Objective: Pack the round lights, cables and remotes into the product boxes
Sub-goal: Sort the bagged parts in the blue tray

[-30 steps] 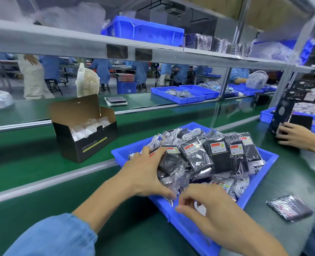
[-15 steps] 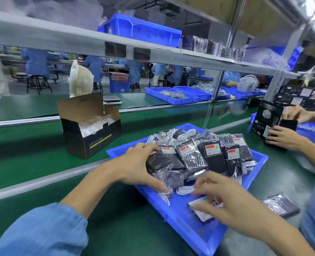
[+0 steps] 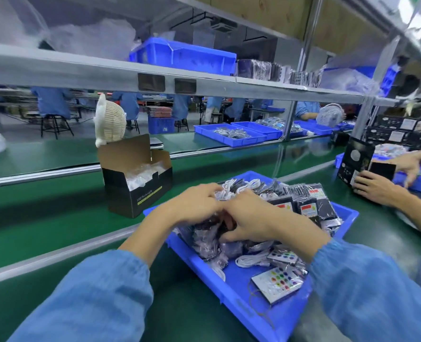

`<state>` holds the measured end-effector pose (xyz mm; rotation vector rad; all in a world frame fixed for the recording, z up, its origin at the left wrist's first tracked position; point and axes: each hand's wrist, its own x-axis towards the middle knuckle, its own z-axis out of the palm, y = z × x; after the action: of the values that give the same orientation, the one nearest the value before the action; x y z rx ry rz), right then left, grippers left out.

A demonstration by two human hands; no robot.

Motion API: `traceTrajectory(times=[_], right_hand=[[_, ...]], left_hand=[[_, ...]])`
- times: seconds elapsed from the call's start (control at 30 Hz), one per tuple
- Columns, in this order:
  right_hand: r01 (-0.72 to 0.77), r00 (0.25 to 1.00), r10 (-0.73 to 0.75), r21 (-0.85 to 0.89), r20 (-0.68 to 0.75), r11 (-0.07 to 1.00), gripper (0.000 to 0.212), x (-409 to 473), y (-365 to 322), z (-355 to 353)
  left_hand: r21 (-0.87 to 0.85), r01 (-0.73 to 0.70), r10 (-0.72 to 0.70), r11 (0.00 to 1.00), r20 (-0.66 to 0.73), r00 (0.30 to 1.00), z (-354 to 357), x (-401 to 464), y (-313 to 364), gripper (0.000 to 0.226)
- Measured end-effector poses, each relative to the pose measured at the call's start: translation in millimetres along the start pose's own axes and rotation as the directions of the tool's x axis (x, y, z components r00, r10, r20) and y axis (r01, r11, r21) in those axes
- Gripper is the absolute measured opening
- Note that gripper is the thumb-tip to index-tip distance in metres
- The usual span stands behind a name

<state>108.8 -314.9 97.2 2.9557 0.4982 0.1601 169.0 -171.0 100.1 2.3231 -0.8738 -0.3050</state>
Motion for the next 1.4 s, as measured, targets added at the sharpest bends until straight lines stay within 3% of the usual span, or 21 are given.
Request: traceTrajectory(times=[0.13, 0.23, 0.3, 0.37, 0.5, 0.63, 0.73, 0.87, 0.9, 1.0, 1.07, 1.17, 1.27, 1.4], right_hand=[[-0.063, 0.995, 0.063, -0.004, -0.074, 0.998, 0.013, -16.6, -12.0, 8.5], [-0.043, 0.964, 0.004, -0.145, -0.264, 0.989, 0.006, -32.8, -23.6, 28.0], [-0.024, 0.950, -0.034, -0.182, -0.309, 0.983, 0.007, -44.0, -30.9, 38.9], [-0.017, 0.963, -0.025, -0.153, -0.267, 0.988, 0.009, -55.2, -34.9, 45.8], [-0.133, 0.980, 0.135, 0.021, -0.145, 0.991, 0.017, -70.7, -34.1, 47.1], [-0.116, 0.993, 0.115, -0.027, -0.030, 0.993, 0.017, -78.5, -45.2, 49.9], [-0.077, 0.996, 0.081, -0.090, 0.048, 0.993, 0.017, -83.4, -50.2, 47.4], [-0.023, 0.988, 0.039, -0.106, 0.148, 0.994, 0.015, -89.7, -52.9, 36.7], [-0.023, 0.988, 0.041, -0.119, 0.147, 0.993, 0.005, -89.9, -50.0, 29.7], [-0.153, 0.981, 0.132, -0.143, -0.145, 0.978, 0.027, -86.7, -25.2, 16.1], [-0.185, 0.977, 0.149, -0.268, -0.151, 0.945, 0.043, -79.9, -11.5, 10.6], [-0.204, 0.978, 0.165, -0.435, -0.125, 0.877, 0.044, -72.3, -8.4, 8.6], [-0.195, 0.980, 0.167, -0.393, -0.104, 0.899, 0.042, -73.8, -14.7, 18.2], [-0.231, 0.971, 0.197, -0.323, -0.134, 0.918, 0.033, -78.8, -29.9, 31.7]], left_hand=[[-0.228, 0.011, 0.022, 0.974, 0.142, 0.990, -6.2, 16.7, -2.6, 0.046], [-0.213, -0.024, 0.039, 0.977, 0.066, 0.997, 3.7, 23.8, -6.9, 0.034], [-0.077, -0.044, 0.047, 0.996, 0.047, 0.998, 11.5, 29.1, -8.4, 0.034], [0.065, -0.006, 0.004, 0.998, 0.027, 1.000, 14.6, 32.7, -9.2, 0.048], [0.026, 0.040, -0.040, 0.999, 0.015, 0.999, 10.2, 39.6, -13.3, 0.048], [0.042, 0.055, -0.051, 0.998, -0.083, 0.995, 9.0, 40.7, -19.8, 0.045], [0.001, 0.073, -0.070, 0.997, -0.261, 0.963, 9.3, 37.3, -23.6, 0.035], [0.168, -0.026, 0.091, 0.985, -0.393, 0.915, 14.7, 30.2, -14.2, 0.029], [0.187, -0.067, 0.134, 0.980, -0.374, 0.918, 15.9, 27.7, -9.9, 0.028], [0.230, -0.169, 0.223, 0.958, -0.235, 0.946, 19.7, 20.6, 4.5, 0.026], [0.177, -0.251, 0.279, 0.952, -0.158, 0.947, 27.2, 17.0, 15.4, 0.032], [0.043, -0.286, 0.289, 0.957, -0.109, 0.951, 35.6, 19.8, 27.0, 0.038], [0.000, -0.232, 0.231, 0.973, -0.104, 0.967, 42.1, 31.8, 27.1, 0.034], [0.099, -0.181, 0.186, 0.978, -0.035, 0.982, 48.9, 45.7, 26.5, 0.043]])
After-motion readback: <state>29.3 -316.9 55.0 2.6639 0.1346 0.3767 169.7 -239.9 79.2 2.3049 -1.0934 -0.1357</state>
